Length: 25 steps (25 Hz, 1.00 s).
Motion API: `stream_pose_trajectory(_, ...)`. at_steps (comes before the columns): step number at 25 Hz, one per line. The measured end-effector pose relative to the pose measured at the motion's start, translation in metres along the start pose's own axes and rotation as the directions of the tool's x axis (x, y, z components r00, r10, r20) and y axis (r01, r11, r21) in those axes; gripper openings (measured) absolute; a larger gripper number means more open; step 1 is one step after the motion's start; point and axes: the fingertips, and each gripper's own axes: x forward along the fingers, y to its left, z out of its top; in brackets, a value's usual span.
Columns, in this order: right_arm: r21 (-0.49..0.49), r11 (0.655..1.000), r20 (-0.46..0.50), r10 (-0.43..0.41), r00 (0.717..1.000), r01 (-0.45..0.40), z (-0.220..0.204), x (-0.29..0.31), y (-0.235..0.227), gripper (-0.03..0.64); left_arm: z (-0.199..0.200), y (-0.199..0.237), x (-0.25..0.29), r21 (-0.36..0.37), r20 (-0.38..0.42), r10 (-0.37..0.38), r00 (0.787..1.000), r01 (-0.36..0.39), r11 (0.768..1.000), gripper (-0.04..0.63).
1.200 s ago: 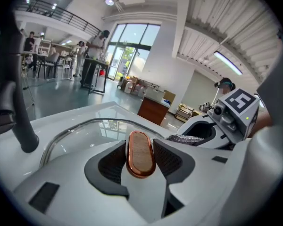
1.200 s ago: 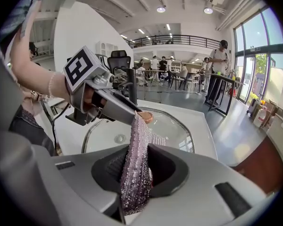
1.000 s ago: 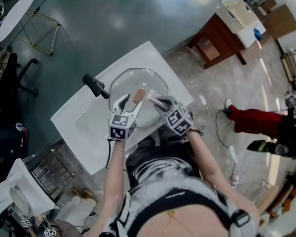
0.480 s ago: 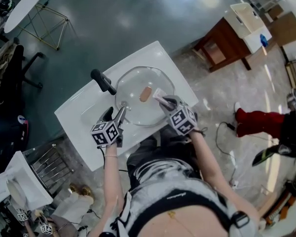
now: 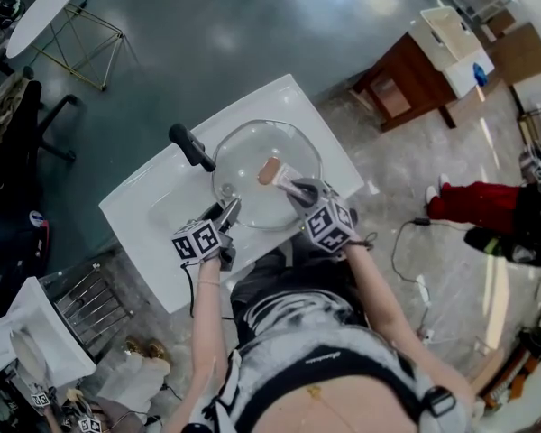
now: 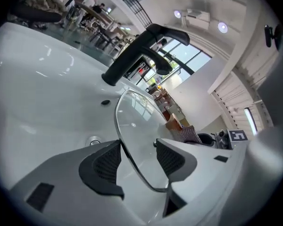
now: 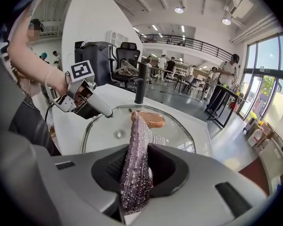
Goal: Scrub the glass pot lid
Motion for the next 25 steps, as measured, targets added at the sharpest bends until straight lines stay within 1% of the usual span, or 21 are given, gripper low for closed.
stream_pose_trajectory(2, -0.044, 0.999, -0.006, 0.016, 1.000, -0.016, 0.001, 0.002, 0.009, 0.092, 0.000, -0.001, 0.001, -0.008, 0.003, -0.012, 1.000, 0.012, 1.000, 0.219)
stream_pose_trajectory(5, -0.103, 0.994, -0.013, 0.038, 0.999, -0.040, 0.003, 0.004, 0.023, 0.092, 0.000, -0.001, 0.000, -0.002, 0.001, -0.007, 1.000, 0.007, 1.000, 0.221)
stream_pose_trajectory(8, -0.109, 0.991, -0.005, 0.081, 0.997, -0.081, 0.006, 0.004, 0.034, 0.092, -0.001, 0.001, 0.000, 0.001, 0.000, 0.004, 1.000, -0.004, 1.000, 0.222)
stream_pose_trajectory(13, -0.099, 0.987, -0.006, 0.127, 0.992, -0.127, 0.005, 0.002, 0.041, 0.092, -0.001, 0.000, -0.001, 0.009, -0.005, 0.011, 1.000, -0.011, 1.000, 0.225)
stream_pose_trajectory(15, -0.110, 0.983, -0.007, 0.150, 0.989, -0.150, 0.005, 0.000, 0.047, 0.092, -0.001, -0.001, -0.001, 0.007, -0.009, 0.011, 1.000, -0.011, 1.000, 0.225)
stream_pose_trajectory(17, -0.145, 0.972, -0.006, 0.188, 0.982, -0.187, 0.006, -0.002, 0.058, 0.092, -0.002, -0.001, -0.001, 0.003, -0.011, 0.012, 1.000, -0.012, 1.000, 0.225)
stream_pose_trajectory(21, -0.249, 0.931, -0.019, 0.272, 0.962, -0.268, 0.011, -0.002, 0.087, 0.092, -0.001, 0.000, -0.001, 0.007, -0.010, 0.016, 1.000, -0.016, 1.000, 0.225)
stream_pose_trajectory(23, -0.287, 0.917, -0.021, 0.285, 0.958, -0.279, 0.012, 0.000, 0.095, 0.092, -0.001, -0.001, 0.000, 0.006, -0.009, 0.014, 1.000, -0.014, 1.000, 0.225)
stream_pose_trajectory(25, -0.300, 0.915, -0.012, 0.281, 0.960, -0.271, 0.014, 0.001, 0.096, 0.092, -0.001, -0.002, 0.000, 0.006, -0.008, 0.013, 1.000, -0.013, 1.000, 0.225)
